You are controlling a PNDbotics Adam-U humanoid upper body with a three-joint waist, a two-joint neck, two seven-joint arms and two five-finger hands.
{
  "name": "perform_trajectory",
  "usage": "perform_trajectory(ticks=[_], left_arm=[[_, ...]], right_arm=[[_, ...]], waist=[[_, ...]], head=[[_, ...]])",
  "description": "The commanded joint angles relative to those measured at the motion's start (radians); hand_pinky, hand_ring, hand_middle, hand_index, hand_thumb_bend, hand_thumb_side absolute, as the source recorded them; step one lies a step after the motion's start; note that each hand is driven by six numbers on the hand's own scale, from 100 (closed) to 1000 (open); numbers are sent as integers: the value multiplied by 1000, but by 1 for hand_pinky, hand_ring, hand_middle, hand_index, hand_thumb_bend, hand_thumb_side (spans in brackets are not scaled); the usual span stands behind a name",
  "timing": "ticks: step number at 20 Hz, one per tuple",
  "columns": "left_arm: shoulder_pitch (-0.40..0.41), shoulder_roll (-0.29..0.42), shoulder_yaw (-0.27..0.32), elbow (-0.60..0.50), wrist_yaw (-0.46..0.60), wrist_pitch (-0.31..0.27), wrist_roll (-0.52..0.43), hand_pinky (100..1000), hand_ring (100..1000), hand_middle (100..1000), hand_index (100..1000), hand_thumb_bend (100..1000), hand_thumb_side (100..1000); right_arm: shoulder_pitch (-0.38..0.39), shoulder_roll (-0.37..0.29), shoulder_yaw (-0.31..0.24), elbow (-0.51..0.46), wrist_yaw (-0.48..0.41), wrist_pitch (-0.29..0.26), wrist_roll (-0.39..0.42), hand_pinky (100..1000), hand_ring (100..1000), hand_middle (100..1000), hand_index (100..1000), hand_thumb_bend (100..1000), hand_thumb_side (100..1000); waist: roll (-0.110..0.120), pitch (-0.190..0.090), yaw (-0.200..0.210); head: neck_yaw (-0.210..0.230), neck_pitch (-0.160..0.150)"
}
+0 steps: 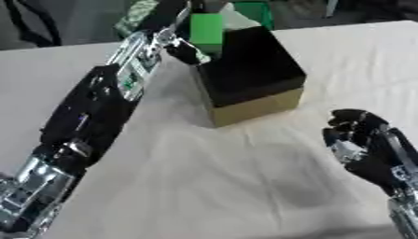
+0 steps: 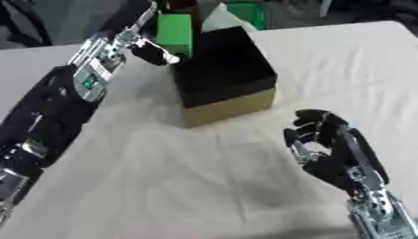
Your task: Pick up objects on the table and place them in the box.
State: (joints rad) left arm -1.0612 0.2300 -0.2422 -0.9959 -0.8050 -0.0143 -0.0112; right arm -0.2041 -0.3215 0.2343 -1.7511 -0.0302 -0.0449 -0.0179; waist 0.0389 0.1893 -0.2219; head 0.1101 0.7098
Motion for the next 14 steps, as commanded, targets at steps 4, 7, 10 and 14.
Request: perform_trajectory(ticks=[4,7,10,14], left_arm=[[-32,-52,18,51,-79,-46,28,670,552,487,650,696,100],[-25,-62,13,62,-120,-69,3,697,608,554,721,725,162],[-18,-67,12,68,-149,-81,-26,716,651,603,759,814,258],[-11,-61,13,58,-147,-90,-59,739,702,677,799,973,449]], right_arm=[[-19,-10,7,-13,-9,-1,13,571,605,605,746,278,281],[-19,-9,6,-13,-9,-2,13,571,605,605,746,285,278],[-19,-8,5,-12,-9,-2,12,571,605,605,746,285,278],[-17,-9,2,-12,-7,-2,10,571,605,605,746,286,279]], waist=[[1,-9,-17],[0,-8,-19],[0,-6,-17],[-1,-4,-13]], head=[[9,-22],[5,-25],[0,-28],[-5,-29]])
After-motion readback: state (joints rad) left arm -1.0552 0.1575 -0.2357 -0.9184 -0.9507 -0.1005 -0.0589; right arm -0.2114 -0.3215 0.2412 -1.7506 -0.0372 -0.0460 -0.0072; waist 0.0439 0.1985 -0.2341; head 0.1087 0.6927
